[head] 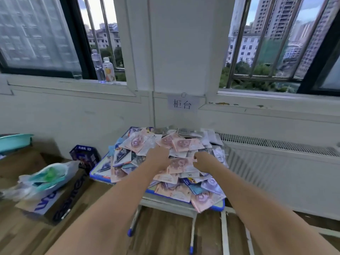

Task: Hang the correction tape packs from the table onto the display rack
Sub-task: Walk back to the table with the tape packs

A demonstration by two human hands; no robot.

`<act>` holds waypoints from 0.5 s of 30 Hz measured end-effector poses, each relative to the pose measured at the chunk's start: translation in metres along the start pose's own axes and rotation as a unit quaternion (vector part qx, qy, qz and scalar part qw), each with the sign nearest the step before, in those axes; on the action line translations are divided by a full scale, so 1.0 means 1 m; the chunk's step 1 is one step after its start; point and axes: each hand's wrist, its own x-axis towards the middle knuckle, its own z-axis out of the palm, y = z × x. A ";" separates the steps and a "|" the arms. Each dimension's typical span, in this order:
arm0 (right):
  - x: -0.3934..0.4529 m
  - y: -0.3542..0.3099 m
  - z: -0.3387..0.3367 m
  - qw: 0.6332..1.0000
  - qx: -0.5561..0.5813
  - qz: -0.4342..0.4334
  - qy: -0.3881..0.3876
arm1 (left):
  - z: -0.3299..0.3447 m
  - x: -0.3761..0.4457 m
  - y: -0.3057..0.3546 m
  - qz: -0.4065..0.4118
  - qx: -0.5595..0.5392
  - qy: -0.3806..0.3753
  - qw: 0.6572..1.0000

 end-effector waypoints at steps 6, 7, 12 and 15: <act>0.090 0.012 0.005 0.988 0.106 0.112 0.005 | 0.016 0.107 -0.026 0.038 -0.021 -0.005 0.999; 0.101 0.013 0.004 0.983 0.123 0.134 0.005 | 0.018 0.123 -0.030 0.039 -0.028 -0.010 0.999; 0.144 0.019 0.013 0.950 0.212 0.229 0.027 | 0.034 0.186 -0.049 0.042 -0.063 -0.040 0.996; 0.152 0.018 0.015 0.902 0.293 0.311 0.053 | 0.042 0.209 -0.056 0.026 -0.093 -0.039 0.995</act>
